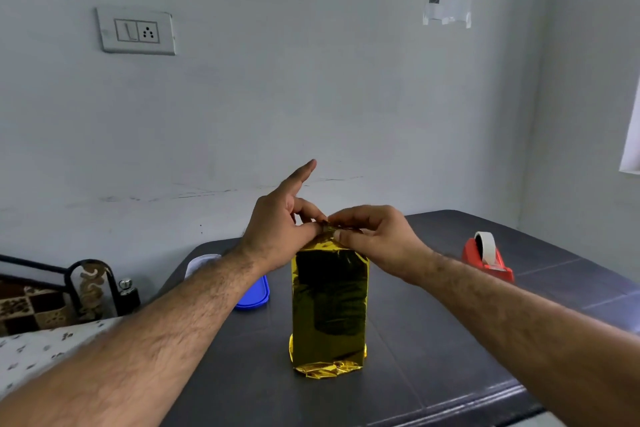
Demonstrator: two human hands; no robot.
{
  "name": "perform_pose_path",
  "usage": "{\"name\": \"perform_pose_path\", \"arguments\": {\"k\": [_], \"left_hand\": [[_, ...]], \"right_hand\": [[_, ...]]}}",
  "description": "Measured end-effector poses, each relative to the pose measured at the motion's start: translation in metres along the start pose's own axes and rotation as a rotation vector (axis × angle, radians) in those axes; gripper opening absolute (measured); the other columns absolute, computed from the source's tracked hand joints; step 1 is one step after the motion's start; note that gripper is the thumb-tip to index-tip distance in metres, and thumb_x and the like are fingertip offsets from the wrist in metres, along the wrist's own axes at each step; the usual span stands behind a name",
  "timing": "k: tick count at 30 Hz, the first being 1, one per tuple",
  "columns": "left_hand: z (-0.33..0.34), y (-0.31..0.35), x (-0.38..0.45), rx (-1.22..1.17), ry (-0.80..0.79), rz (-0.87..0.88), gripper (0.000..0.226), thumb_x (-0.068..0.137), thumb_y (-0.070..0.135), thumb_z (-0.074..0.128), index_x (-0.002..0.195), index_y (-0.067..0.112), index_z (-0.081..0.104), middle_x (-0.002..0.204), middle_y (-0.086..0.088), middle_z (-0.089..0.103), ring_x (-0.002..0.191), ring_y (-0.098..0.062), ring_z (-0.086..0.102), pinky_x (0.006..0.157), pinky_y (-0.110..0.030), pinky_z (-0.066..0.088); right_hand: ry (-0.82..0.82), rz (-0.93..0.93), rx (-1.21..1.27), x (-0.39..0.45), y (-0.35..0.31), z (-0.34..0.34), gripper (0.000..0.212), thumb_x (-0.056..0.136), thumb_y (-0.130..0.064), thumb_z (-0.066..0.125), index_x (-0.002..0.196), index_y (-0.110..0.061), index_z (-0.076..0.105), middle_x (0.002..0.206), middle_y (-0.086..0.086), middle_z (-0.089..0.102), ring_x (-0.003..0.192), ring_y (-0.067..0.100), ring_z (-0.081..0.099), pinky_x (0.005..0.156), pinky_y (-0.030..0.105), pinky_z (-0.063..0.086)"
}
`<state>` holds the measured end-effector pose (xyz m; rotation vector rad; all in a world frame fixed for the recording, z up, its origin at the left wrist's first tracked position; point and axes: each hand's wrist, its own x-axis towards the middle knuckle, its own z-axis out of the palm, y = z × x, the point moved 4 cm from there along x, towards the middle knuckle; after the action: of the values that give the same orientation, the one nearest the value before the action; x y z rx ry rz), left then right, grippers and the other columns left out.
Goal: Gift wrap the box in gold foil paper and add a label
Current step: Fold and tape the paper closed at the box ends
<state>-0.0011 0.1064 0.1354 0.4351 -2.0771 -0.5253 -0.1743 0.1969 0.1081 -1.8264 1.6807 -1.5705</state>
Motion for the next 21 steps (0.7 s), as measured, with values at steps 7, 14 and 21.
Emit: {"name": "perform_pose_path", "arguments": {"k": [7, 14, 21], "left_hand": [[-0.006, 0.01, -0.008, 0.07, -0.185, 0.057, 0.105, 0.084, 0.01, 0.085, 0.162, 0.048, 0.025, 0.091, 0.025, 0.077, 0.079, -0.019, 0.07, 0.082, -0.025, 0.054], [-0.008, 0.015, -0.017, 0.146, -0.197, 0.122, 0.104, 0.089, 0.009, 0.079, 0.163, 0.051, 0.019, 0.098, 0.025, 0.077, 0.069, -0.014, 0.068, 0.065, -0.009, 0.046], [-0.016, 0.012, -0.026, 0.085, -0.256, 0.124, 0.101, 0.09, 0.004, 0.071, 0.162, 0.053, 0.02, 0.105, 0.024, 0.078, 0.052, -0.018, 0.062, 0.073, -0.025, 0.057]], "right_hand": [[0.055, -0.09, -0.102, 0.005, -0.006, 0.001, 0.015, 0.086, -0.01, 0.082, 0.096, -0.021, 0.086, 0.089, -0.011, 0.081, 0.09, 0.008, 0.077, 0.088, 0.042, 0.065], [-0.066, -0.181, -0.048, -0.004, -0.004, 0.006, 0.041, 0.08, -0.032, 0.077, 0.118, -0.016, 0.08, 0.104, -0.006, 0.081, 0.098, 0.013, 0.076, 0.085, 0.035, 0.062], [-0.098, -0.188, -0.238, -0.004, -0.009, -0.001, 0.033, 0.08, -0.043, 0.083, 0.111, -0.03, 0.084, 0.109, -0.019, 0.079, 0.106, 0.001, 0.073, 0.1, 0.041, 0.059]]}}
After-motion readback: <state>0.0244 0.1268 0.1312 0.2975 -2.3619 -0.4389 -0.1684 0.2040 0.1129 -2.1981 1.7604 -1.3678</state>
